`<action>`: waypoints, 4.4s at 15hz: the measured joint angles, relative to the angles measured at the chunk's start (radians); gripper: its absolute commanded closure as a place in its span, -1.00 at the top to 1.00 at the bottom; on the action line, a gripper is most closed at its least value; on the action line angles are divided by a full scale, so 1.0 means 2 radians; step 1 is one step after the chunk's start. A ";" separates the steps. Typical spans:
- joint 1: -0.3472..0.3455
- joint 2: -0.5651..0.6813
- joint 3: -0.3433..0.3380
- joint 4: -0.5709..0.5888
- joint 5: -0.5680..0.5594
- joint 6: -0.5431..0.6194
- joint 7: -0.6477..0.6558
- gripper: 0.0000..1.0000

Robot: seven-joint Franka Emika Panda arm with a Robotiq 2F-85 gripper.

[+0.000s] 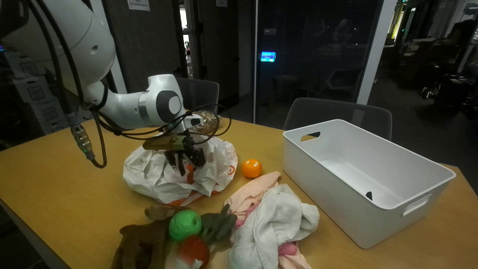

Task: Empty all the objects from the plastic

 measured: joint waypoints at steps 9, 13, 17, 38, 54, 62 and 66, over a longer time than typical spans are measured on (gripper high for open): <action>-0.004 0.001 -0.003 -0.005 0.000 0.001 -0.017 1.00; -0.005 0.007 -0.003 -0.009 0.000 0.001 -0.023 0.50; -0.005 0.008 -0.003 -0.011 0.000 0.003 -0.027 0.00; -0.010 -0.112 0.021 0.000 0.007 -0.350 -0.056 -0.53; -0.006 -0.106 0.039 -0.020 0.032 -0.124 -0.068 1.00; -0.020 -0.027 0.034 0.022 0.175 -0.108 -0.080 1.00; -0.020 0.022 0.030 0.046 0.162 -0.092 -0.075 1.00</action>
